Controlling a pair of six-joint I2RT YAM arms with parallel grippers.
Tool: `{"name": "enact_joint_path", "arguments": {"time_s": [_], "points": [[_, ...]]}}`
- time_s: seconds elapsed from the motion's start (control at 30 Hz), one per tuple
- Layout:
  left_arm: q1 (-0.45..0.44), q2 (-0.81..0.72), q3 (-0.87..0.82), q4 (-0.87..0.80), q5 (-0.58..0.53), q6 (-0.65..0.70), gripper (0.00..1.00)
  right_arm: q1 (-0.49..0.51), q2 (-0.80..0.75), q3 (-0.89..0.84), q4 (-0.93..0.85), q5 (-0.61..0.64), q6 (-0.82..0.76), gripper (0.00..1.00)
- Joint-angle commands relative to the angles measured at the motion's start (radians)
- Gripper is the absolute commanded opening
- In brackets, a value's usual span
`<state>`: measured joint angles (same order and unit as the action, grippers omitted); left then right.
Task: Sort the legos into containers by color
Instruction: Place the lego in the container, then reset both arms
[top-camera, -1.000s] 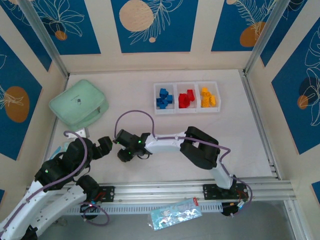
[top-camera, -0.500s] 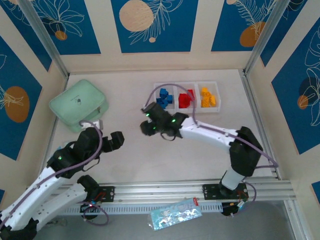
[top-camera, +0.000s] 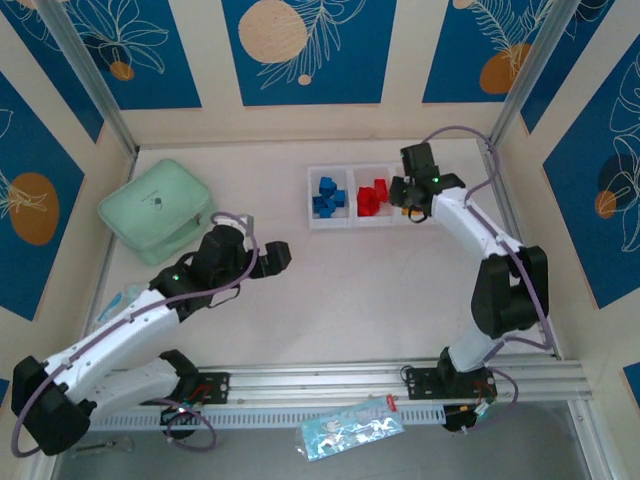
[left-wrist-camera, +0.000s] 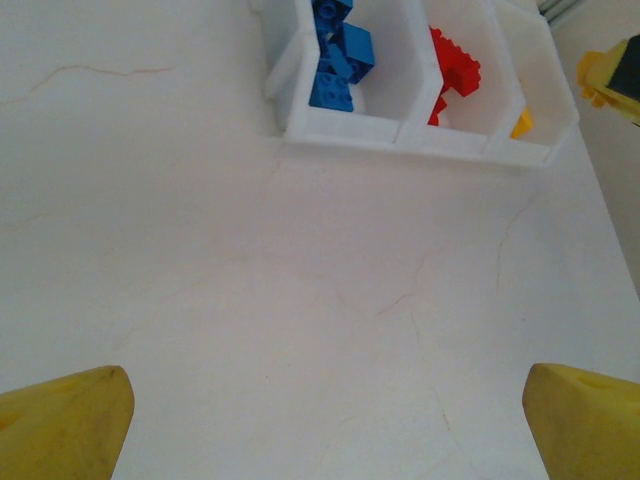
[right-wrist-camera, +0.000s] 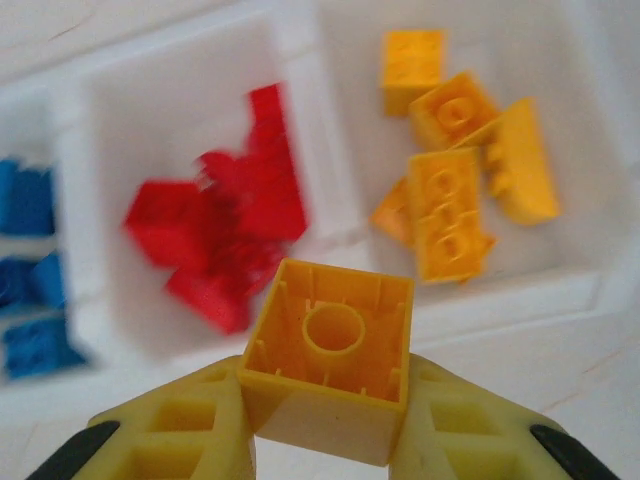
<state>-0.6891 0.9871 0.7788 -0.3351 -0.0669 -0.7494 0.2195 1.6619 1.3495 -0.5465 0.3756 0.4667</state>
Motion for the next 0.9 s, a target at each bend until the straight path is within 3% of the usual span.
{"name": "enact_joint_path", "arguments": {"time_s": [0.0, 0.2, 0.4, 0.63, 0.87], "points": [[0.017, 0.038, -0.002, 0.105, 0.039, 0.033, 0.99, -0.055, 0.095, 0.091, -0.008, -0.005, -0.042, 0.30], [0.034, 0.091, -0.016, 0.148, 0.044, 0.036, 0.99, -0.116, 0.290, 0.279, -0.032, 0.000, -0.068, 0.33], [0.058, 0.095, -0.026, 0.153, 0.033, 0.037, 0.99, -0.111, 0.366, 0.381, -0.057, -0.017, -0.115, 0.58], [0.114, 0.071, -0.023, 0.119, -0.029, 0.081, 0.99, -0.090, 0.160, 0.198, 0.010, 0.025, -0.111, 0.84], [0.256, 0.008, -0.054, 0.021, -0.357, 0.233, 0.99, -0.074, -0.204, -0.262, 0.298, 0.142, -0.179, 0.97]]}}
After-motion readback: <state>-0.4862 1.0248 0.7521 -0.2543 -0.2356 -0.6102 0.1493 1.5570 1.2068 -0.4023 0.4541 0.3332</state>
